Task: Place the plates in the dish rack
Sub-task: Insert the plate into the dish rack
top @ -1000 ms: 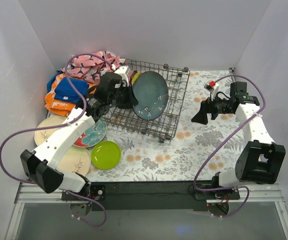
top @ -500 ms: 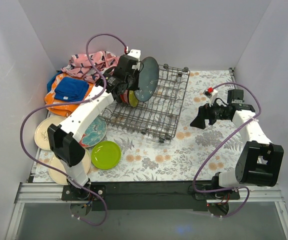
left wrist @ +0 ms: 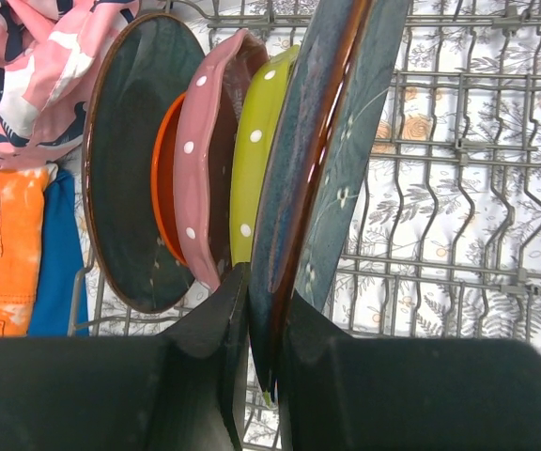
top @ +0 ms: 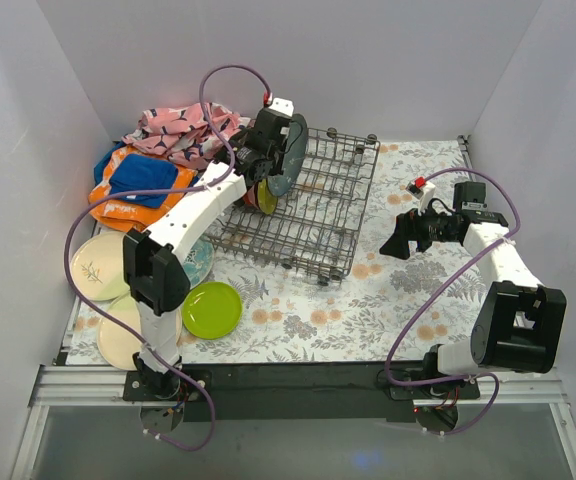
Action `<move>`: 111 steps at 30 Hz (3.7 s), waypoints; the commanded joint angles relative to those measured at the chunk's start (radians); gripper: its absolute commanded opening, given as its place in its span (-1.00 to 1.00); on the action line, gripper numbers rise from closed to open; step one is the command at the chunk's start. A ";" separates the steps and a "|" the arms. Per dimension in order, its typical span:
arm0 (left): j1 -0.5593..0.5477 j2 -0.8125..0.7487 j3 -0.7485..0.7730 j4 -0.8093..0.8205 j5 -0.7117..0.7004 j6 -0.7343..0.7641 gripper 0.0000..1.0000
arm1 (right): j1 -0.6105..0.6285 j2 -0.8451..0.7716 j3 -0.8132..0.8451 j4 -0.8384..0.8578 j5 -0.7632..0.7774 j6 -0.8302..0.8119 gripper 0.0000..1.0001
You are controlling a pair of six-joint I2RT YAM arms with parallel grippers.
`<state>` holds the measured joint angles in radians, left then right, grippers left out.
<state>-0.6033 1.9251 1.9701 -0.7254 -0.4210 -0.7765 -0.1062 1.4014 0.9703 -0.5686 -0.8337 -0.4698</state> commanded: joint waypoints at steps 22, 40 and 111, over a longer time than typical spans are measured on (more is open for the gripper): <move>-0.016 0.035 -0.017 0.231 -0.170 -0.032 -1.00 | -0.003 -0.013 -0.016 0.044 0.015 0.022 0.97; -0.033 0.072 -0.082 0.277 -0.222 -0.003 -1.00 | -0.003 -0.010 -0.018 0.046 0.018 0.025 0.97; -0.108 0.075 -0.037 0.468 -0.437 0.260 -1.00 | -0.003 0.001 -0.050 0.058 0.033 0.025 0.97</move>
<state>-0.7189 2.0918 1.8931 -0.3813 -0.7589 -0.5392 -0.1062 1.4017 0.9329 -0.5388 -0.7906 -0.4477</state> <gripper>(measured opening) 0.097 0.984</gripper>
